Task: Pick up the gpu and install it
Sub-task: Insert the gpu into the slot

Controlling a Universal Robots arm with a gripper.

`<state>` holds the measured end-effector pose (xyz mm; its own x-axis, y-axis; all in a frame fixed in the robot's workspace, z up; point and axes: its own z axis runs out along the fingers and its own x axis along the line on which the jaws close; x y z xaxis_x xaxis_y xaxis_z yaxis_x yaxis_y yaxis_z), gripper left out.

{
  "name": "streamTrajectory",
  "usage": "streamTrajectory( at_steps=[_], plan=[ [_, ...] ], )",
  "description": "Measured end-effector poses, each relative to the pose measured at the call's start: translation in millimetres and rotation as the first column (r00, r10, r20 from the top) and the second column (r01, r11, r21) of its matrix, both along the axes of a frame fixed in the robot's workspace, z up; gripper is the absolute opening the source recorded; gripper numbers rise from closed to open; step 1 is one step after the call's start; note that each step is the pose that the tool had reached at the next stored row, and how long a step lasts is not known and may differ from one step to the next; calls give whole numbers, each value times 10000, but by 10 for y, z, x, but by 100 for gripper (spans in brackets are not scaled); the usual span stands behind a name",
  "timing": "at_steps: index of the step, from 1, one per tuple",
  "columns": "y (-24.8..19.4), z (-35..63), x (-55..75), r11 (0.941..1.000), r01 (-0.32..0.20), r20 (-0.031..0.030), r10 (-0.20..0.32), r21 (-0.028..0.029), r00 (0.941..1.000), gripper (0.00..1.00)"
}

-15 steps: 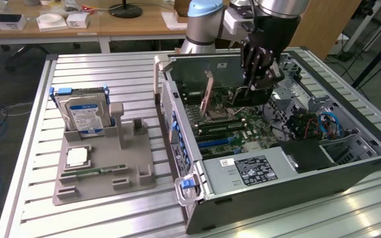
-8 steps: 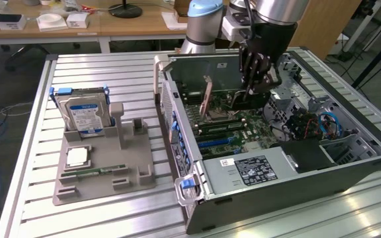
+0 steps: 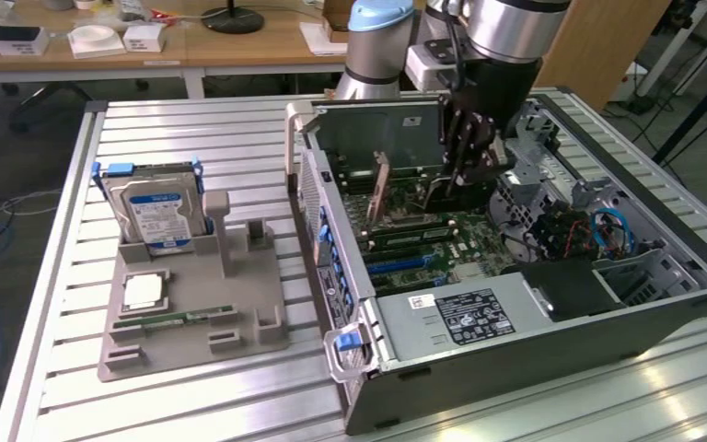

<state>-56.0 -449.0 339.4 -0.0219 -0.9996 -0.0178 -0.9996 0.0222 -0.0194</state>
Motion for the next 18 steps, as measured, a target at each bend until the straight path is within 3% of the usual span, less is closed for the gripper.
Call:
streamTrajectory(
  at_steps=[18],
  plan=[
    [-12, -324, -92, 10000, 1, 0, -1, 5, 10000, 26]
  ],
)
